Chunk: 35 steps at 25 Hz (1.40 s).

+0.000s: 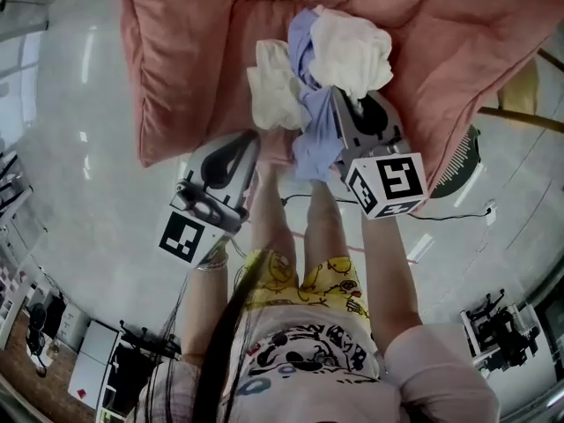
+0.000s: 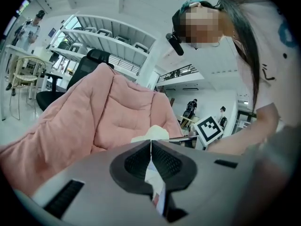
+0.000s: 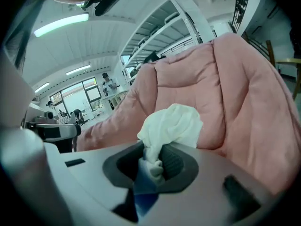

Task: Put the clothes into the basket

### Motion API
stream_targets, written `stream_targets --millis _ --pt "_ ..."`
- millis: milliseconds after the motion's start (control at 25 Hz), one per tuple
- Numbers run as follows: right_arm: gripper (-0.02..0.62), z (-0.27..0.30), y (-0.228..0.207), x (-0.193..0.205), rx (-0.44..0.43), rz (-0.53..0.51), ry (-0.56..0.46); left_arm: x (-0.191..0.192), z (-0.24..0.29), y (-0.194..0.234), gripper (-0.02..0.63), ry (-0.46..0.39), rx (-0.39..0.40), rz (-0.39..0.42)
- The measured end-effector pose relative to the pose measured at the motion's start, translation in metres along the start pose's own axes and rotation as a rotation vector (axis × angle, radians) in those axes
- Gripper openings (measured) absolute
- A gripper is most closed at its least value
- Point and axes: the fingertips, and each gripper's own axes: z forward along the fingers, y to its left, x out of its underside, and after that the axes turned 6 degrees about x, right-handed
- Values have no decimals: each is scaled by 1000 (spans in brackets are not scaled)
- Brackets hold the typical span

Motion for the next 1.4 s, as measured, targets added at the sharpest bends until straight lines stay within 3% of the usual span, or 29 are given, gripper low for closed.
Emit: stream_targets --millis 560,1000,1400 --pt "86 -133 20 -98 -11 -78 -155 -100 -21 -79 12 -76 64 108" --pt "86 -218 41 -209 41 -126 -337 -193 -52 -112 12 -127 110 207" --pt "86 -286 43 -273 78 -147 -433 -260 -74 -149 12 -163 136 312"
